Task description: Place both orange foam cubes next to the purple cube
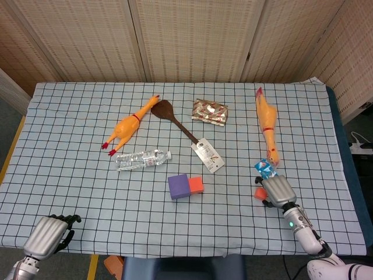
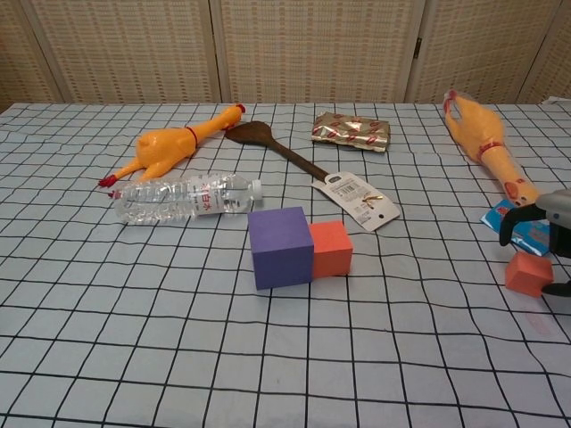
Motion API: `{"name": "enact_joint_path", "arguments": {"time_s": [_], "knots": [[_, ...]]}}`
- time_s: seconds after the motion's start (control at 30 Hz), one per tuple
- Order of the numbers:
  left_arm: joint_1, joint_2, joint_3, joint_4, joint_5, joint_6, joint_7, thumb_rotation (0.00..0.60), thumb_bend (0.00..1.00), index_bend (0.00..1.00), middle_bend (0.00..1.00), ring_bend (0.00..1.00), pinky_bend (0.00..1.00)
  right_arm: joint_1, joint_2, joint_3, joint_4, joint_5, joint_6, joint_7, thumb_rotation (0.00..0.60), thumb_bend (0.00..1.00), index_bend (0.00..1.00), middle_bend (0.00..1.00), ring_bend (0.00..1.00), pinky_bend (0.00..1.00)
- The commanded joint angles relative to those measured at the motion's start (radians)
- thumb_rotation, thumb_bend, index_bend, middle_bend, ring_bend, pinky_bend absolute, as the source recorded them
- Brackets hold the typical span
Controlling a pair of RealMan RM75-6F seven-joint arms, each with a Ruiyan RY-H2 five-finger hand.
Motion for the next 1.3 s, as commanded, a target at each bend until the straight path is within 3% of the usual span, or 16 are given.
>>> {"name": "enact_joint_path", "arguments": {"time_s": [0.03,0.6,0.73,1.0,1.3], "knots": [[0.0,0.0,0.0,0.0,0.0,-0.001,0.001,0.6,0.5,0.4,0.53,0.58,0.6,-0.003,-0.002,0.002,0.001,0.0,0.001,-0.001,0.6,0.09,0.35,1.0,0.87,0.93],[-0.001,0.001,0.0,0.0,-0.002,-0.002,-0.001,0.6,0.5,0.4,0.53,0.58,0.6,-0.021,-0.03,0.019,0.019,-0.031,0.019,0.024,0.6,0.1,0.48,1.0,0.88,0.93],[-0.002,0.0,0.0,0.0,-0.002,-0.003,0.0,0.6,0.5,0.4,0.53,0.58,0.6,-0.026,-0.027,0.023,0.018,-0.038,0.026,0.026,0.6,0.1,0.47,1.0,0.88,0.93],[-0.002,0.001,0.0,-0.001,-0.002,-0.003,-0.002,0.6,0.5,0.4,0.53,0.58,0.6,-0.04,-0.013,0.025,0.004,-0.047,0.058,-0.005,0.6,0.1,0.36,1.0,0.88,0.93],[-0.002,0.001,0.001,-0.003,-0.001,-0.004,-0.001,0.6,0.5,0.4,0.53,0.58,0.6,-0.055,-0.012,0.024,-0.018,-0.029,0.075,-0.064,0.6,0.1,0.4,1.0,0.88,0.93]]}}
